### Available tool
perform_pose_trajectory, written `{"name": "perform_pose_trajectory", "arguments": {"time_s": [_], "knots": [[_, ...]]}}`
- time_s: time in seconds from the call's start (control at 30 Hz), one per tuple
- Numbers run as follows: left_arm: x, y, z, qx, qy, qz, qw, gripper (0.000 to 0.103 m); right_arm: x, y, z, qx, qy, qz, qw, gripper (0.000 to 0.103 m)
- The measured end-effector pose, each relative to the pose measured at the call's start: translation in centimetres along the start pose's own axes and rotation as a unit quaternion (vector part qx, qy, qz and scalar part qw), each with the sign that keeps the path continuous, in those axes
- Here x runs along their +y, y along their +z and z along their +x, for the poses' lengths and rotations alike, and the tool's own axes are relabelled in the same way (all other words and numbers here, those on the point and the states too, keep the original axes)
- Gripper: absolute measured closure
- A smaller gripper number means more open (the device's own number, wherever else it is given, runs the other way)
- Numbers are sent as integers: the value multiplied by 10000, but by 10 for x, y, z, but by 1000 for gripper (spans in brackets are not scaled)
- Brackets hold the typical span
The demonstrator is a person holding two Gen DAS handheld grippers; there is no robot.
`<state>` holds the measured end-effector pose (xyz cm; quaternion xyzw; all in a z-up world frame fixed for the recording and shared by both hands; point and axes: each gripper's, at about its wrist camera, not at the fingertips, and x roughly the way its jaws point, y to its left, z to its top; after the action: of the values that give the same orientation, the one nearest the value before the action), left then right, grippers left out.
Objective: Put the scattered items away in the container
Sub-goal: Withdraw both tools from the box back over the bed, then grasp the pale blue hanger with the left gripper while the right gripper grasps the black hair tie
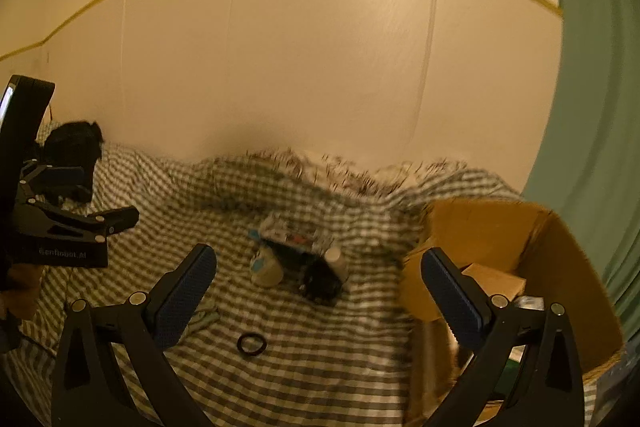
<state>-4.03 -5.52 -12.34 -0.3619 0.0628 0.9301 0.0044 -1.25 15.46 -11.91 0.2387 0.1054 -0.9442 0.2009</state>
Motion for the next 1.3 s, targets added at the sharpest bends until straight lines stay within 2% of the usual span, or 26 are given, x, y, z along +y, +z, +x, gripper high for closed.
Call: {"name": "perform_pose_trajectory", "arguments": {"time_s": [0.2,0.4,0.6,0.7,0.87,0.9,0.97,1.03,1.17,1.27,1.3], "knots": [[-11,-27,43,401,-222,327,9984,0,14,-22,42,458,137,-223,9986,2],[-24,-55,83,968,-362,682,9923,0,20,-47,79,1041,351,-168,9938,9],[-30,-81,110,1487,-703,724,9837,0,18,-72,115,1718,572,25,9835,22],[-35,-89,118,1631,-713,879,9801,0,22,-84,129,2056,655,11,9765,31],[-33,-100,129,1876,-996,723,9745,13,28,-100,147,2459,955,32,9646,51],[-33,-100,129,1872,-1037,714,9742,15,30,-101,149,2506,984,13,9631,52],[-36,-100,127,1856,-1126,767,9731,28,34,-107,155,2677,1100,-6,9572,52],[-39,-100,125,1854,-1260,820,9711,37,36,-113,162,2822,1117,-5,9528,54],[-43,-100,118,1777,-1209,931,9722,37,28,-115,166,2858,948,132,9535,88],[-40,-95,112,1745,-1185,879,9735,37,16,-114,164,2846,974,396,9529,98],[-39,-93,110,1726,-1173,879,9740,37,16,-113,163,2832,964,422,9533,98]]}}
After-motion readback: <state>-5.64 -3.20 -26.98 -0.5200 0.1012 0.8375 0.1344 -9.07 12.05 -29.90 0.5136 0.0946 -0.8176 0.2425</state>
